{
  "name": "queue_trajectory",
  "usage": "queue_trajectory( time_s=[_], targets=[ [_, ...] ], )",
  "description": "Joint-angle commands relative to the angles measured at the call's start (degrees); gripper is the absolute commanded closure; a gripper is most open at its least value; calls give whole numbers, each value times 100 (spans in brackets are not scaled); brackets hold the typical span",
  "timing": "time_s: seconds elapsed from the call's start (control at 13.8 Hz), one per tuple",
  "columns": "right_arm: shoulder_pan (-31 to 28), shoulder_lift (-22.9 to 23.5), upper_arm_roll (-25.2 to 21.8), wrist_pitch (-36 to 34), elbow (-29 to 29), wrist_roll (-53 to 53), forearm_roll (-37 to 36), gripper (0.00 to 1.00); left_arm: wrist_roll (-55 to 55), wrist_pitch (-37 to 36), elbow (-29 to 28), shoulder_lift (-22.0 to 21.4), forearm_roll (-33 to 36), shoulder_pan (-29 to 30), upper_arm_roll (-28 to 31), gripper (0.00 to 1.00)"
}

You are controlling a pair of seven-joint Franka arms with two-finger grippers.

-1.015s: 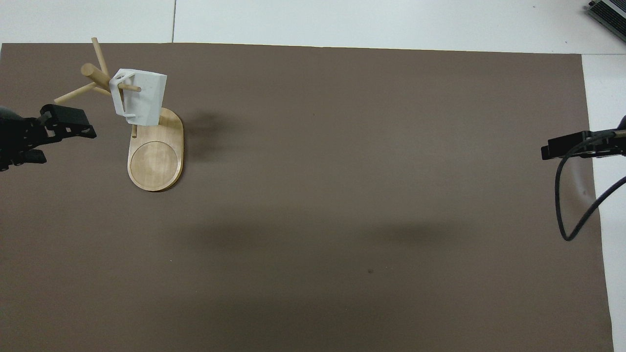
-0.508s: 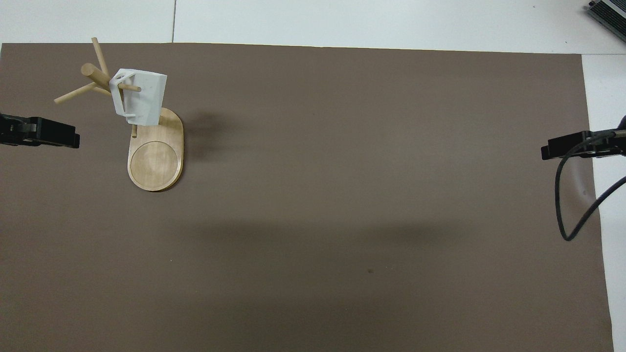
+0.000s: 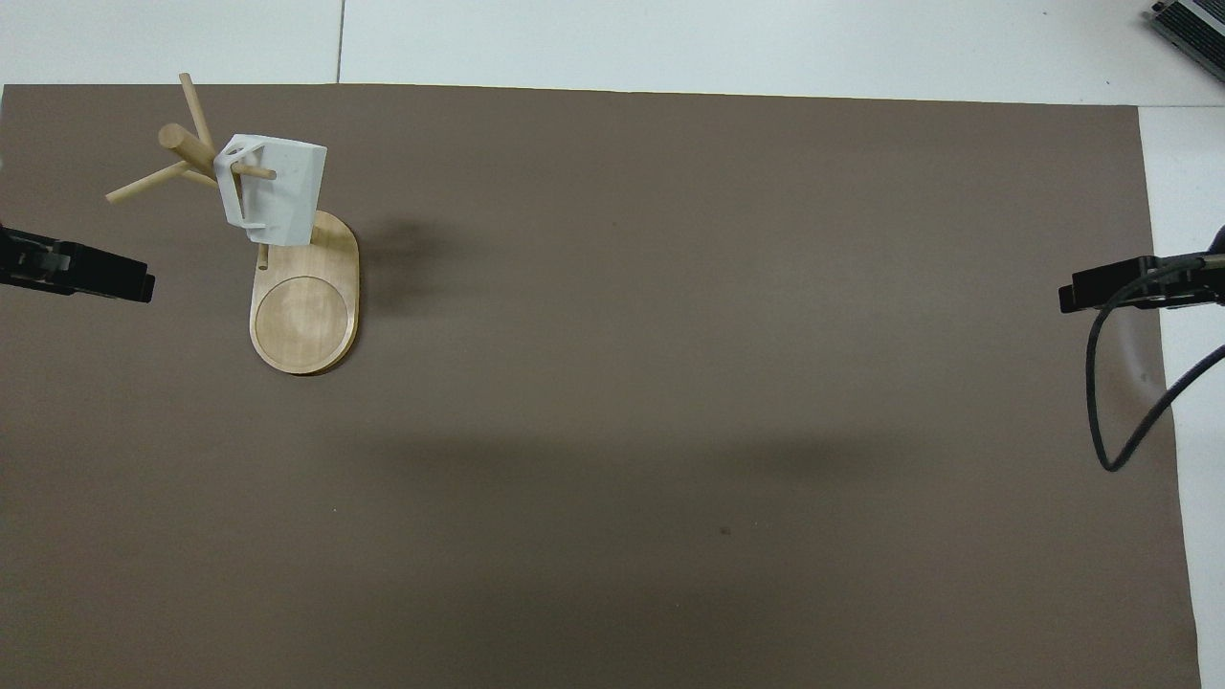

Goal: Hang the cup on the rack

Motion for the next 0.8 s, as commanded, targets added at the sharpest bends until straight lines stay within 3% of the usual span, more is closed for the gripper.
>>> queue_trajectory(
  time_s=[0.0,0.73],
  targets=[
    [-40,-136,7,107,-169,-84,99,0,46,-278,122,29,78,-132,87,0],
    [-40,-136,16,107,-169,-84,99,0,99,-383,-45,-67,78,-62,78,0]
  ],
)
